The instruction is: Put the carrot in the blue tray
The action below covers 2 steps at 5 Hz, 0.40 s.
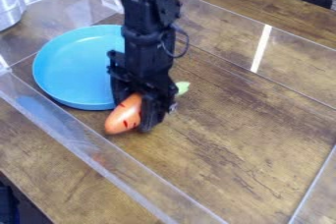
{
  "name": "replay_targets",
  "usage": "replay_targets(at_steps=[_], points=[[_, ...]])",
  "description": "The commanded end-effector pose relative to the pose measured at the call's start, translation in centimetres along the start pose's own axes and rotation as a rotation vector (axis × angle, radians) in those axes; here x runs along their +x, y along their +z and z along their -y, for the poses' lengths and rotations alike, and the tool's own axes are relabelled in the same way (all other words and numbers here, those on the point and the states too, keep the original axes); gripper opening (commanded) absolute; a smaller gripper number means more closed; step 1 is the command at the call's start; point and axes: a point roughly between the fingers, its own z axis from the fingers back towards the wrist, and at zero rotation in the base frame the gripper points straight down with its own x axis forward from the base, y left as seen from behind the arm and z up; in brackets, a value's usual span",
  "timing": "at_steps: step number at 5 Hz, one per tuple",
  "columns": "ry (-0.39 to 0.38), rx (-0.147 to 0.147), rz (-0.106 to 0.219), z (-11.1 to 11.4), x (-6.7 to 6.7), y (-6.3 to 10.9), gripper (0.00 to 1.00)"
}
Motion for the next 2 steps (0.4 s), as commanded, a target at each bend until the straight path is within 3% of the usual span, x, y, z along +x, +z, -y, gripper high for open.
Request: replay_targets(at_steps=[1,2], points=[[0.015,0.045,0.123,-1.3,1.3,5.2,0.0],[0.049,0.065,0.175,-2.5,1.8,8.2,0.0]])
